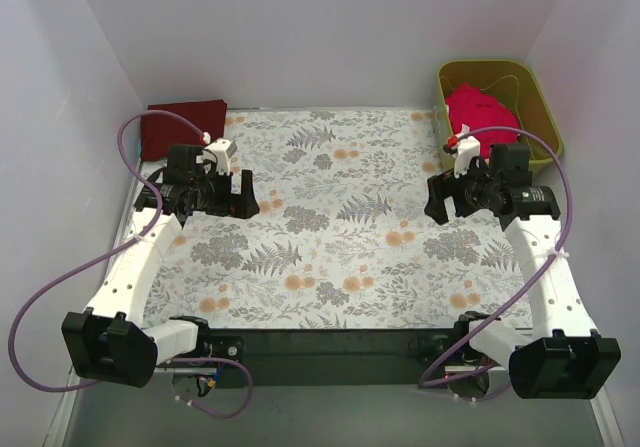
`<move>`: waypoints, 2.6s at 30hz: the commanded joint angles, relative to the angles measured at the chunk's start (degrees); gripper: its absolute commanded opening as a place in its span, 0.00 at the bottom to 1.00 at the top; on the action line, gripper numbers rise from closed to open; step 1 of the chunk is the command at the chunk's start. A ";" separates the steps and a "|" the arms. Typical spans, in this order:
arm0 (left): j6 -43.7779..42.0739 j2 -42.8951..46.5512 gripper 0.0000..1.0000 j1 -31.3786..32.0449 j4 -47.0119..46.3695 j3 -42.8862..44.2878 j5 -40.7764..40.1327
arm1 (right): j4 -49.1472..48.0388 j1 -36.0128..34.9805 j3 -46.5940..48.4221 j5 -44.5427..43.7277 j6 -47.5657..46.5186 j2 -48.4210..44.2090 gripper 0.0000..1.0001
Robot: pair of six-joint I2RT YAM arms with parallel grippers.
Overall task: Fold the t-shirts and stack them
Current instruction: Grab the tshirt from the pile
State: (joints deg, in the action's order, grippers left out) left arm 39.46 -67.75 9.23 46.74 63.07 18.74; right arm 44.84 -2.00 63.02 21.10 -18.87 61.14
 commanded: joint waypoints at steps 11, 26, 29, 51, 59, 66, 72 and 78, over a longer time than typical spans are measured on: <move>-0.79 -7.57 0.98 0.08 -5.51 8.29 0.77 | -14.51 7.26 23.71 -4.49 7.60 21.70 0.98; -0.35 -19.96 0.98 0.08 -4.73 10.23 -2.22 | -23.92 14.57 60.80 -5.81 12.55 63.12 0.98; 0.00 -22.51 0.98 0.08 -3.24 11.72 -3.62 | -24.88 14.57 63.71 -6.25 11.32 68.13 0.97; -4.21 -18.48 0.98 0.08 0.28 9.27 -9.95 | -20.24 15.01 58.26 -10.12 10.79 75.44 0.02; -4.40 -16.54 0.98 0.08 1.16 10.15 -10.22 | -19.79 16.76 63.00 -4.94 12.36 68.06 0.01; -4.40 -16.80 0.98 0.08 1.59 11.28 -7.06 | -22.78 17.91 60.38 -1.94 15.53 58.23 0.01; -3.87 -17.68 0.98 0.08 1.07 12.52 -6.96 | -23.22 17.91 59.14 0.95 15.97 54.88 0.01; -1.06 -20.05 0.98 0.08 1.33 14.62 -6.97 | -25.58 18.08 65.55 4.90 20.54 52.07 0.01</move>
State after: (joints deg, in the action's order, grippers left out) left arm 36.75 -86.96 9.23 47.94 74.43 11.00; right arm 22.87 15.94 123.74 22.02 -2.02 116.07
